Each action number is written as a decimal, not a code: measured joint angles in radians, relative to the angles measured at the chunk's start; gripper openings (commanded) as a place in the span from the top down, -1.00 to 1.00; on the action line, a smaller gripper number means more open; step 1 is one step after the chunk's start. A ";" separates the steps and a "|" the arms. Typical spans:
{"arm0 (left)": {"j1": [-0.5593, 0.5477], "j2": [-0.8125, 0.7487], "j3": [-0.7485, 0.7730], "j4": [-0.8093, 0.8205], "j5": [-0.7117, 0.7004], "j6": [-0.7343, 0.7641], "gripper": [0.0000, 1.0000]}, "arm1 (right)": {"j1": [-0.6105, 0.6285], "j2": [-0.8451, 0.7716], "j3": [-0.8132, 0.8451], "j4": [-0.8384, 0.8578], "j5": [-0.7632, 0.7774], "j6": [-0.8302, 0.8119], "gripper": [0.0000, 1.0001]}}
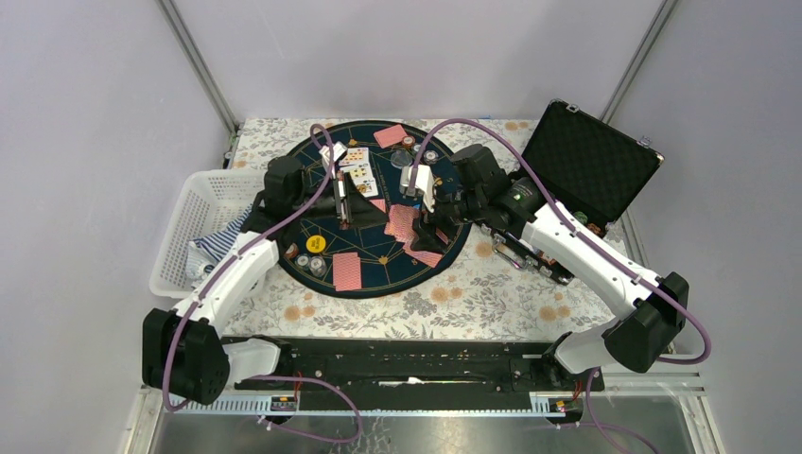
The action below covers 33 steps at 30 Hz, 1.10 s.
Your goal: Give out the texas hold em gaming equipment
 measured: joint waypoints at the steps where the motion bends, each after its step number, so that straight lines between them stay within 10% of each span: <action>1: -0.008 0.000 0.006 -0.008 -0.006 0.008 1.00 | 0.000 0.000 0.000 -0.001 0.000 0.000 1.00; 19: -0.119 0.032 0.109 -0.166 -0.117 0.149 1.00 | -0.002 0.000 0.000 -0.013 0.001 0.001 1.00; 33: 0.015 -0.007 0.072 -0.172 -0.059 0.127 1.00 | -0.002 0.000 -0.001 0.010 0.008 0.000 1.00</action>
